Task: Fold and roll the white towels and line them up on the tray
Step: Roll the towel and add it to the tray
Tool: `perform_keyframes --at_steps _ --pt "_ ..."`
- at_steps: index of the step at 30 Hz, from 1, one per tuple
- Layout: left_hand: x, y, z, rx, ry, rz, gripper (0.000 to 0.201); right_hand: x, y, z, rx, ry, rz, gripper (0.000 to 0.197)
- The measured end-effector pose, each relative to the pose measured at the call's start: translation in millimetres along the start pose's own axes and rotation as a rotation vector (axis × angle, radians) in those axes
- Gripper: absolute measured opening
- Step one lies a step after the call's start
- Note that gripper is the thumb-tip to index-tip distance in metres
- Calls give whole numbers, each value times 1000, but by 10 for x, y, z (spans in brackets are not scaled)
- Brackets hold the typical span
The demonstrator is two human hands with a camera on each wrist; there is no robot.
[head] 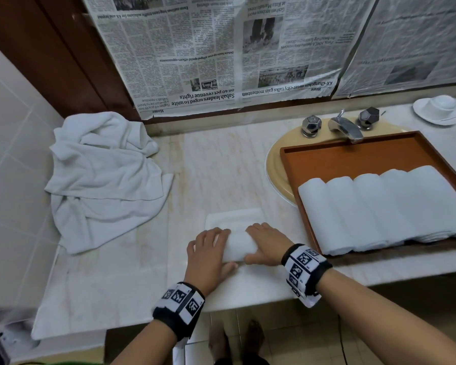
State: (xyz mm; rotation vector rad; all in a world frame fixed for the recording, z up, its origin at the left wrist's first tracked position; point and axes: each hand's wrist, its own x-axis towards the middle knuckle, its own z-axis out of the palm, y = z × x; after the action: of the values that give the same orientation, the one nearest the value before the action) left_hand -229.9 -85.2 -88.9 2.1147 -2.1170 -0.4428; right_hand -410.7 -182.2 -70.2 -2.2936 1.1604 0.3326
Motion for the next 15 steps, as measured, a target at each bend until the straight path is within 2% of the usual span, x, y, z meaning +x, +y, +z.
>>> perform_keyframes --at_steps 2,3,6,8,9,11,13,15 --pt "12 -10 -16 29 -129 -35 77 -41 -7 13 -31 -42 -1 67" --pt "41 -16 -47 47 -183 -35 74 -88 -18 47 -78 -8 -9 66" --pt "204 -5 -192 46 -343 -48 65 -255 -70 253 -245 225 -67 71" --pt "335 6 -277 25 -461 -83 63 -297 -86 368 -256 348 -110 78" --pt "384 1 -295 7 -497 -98 64 -282 -72 383 -234 356 -126 76" --pt "401 -7 -301 -37 -495 -103 72 -213 -36 276 -114 267 -105 68" --pt "327 -24 -279 -52 -378 -60 81 -103 36 123 66 110 -50 67" --pt "228 -33 -228 -8 -226 12 81 -20 84 -70 214 -10 -26 65"
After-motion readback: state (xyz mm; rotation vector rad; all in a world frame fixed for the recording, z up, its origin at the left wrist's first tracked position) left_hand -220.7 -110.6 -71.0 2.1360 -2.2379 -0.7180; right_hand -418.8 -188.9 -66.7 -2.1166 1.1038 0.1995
